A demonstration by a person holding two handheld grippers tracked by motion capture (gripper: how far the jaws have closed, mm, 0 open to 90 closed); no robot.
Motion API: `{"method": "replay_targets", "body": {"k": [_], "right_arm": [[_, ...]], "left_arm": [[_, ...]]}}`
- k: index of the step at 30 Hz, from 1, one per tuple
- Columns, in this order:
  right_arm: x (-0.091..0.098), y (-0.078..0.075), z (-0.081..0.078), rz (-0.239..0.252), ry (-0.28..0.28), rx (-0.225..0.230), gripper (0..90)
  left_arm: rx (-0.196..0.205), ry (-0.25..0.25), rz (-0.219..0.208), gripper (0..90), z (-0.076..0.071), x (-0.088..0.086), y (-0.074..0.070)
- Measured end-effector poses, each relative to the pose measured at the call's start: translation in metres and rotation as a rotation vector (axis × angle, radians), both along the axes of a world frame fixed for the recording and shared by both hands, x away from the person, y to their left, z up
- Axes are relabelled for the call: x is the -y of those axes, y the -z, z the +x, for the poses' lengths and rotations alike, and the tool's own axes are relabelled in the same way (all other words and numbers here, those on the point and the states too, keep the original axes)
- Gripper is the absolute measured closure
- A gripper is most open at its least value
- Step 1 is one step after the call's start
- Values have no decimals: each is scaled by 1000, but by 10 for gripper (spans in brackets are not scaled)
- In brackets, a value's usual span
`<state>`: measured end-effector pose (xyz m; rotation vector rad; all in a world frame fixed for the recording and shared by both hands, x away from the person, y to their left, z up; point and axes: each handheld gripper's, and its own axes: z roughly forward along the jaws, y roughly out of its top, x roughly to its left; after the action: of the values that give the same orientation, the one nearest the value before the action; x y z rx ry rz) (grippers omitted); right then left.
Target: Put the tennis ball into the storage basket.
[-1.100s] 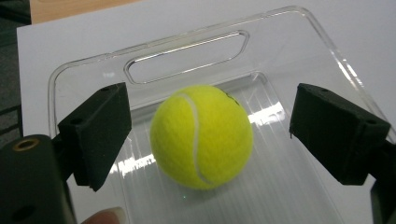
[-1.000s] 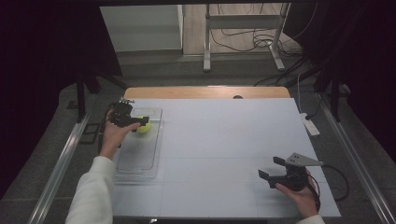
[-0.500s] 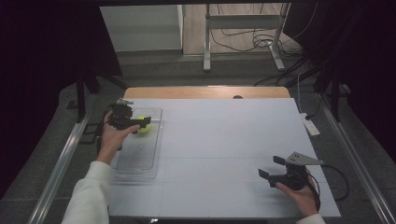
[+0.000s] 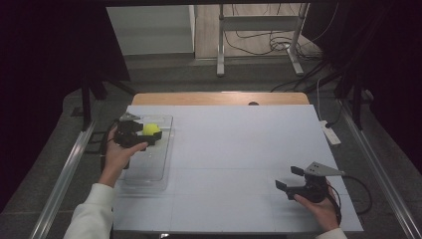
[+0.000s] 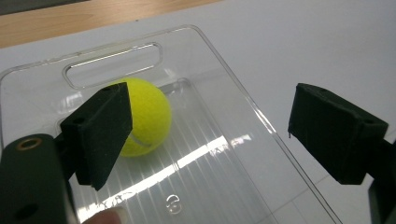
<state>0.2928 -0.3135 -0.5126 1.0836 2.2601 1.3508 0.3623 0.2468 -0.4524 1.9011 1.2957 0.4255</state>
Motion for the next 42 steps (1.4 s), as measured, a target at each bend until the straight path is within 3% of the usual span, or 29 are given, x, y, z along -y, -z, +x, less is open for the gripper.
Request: {"method": "replay_targets", "body": {"k": [8,17,19,31,42], "right_arm": [[0,-1,-2,-10,4,3,127],[1,-2,-8,-18,14,7,127],[1,-3,-9,-18,18,8,127],[3,-3,-8,-8,18,5,126],[2,-2,-7,-13,15,0,126]], "left_arm": [[31,57,-25,147,-18,9,-3],[44,107,-35,146,-37,19,4],[49,108,-27,146,-41,20,5],[84,113,-94,147,-74,18,18],[103,114,-89,146,-98,12,30]]}}
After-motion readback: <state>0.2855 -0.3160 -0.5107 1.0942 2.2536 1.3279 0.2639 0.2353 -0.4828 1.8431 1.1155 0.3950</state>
